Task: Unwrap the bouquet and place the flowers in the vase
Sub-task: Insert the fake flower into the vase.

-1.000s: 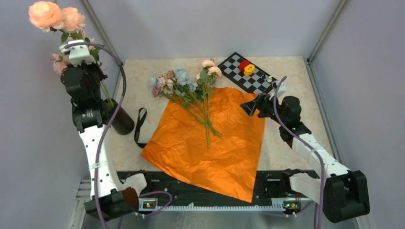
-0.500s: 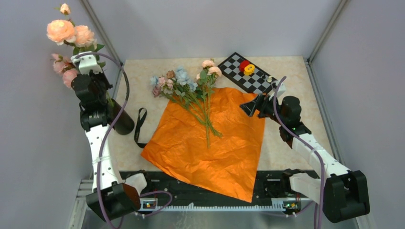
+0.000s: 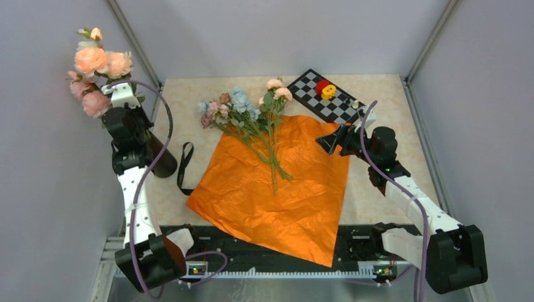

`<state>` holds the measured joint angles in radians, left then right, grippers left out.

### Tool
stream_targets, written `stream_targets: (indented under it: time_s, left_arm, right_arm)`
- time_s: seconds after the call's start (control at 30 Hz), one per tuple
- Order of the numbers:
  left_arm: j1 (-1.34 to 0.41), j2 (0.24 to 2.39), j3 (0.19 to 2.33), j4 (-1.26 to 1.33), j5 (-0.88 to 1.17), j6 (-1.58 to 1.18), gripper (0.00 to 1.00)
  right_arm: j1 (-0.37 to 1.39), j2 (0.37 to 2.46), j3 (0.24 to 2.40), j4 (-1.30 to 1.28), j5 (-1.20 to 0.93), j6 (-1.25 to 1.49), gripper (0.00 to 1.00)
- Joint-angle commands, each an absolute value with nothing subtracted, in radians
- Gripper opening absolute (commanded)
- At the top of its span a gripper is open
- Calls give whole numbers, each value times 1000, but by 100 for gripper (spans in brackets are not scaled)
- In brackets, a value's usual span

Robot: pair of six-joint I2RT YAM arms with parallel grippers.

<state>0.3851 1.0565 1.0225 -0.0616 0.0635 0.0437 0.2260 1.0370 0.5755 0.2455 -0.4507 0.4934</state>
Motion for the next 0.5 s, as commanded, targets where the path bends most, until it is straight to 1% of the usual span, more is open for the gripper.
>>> stream_targets:
  time_s: [0.0, 0.23, 0.47]
  left_arm:
    - [396, 1058, 989, -8, 62, 21, 1]
    - [397, 1052, 951, -8, 47, 14, 7]
    - [397, 1041, 942, -30, 39, -24, 23]
  right_arm:
    - [216, 1022, 570, 291, -471, 486, 86]
    - [215, 1024, 572, 292, -477, 486, 86]
    - [216, 1027, 572, 300, -486, 490, 86]
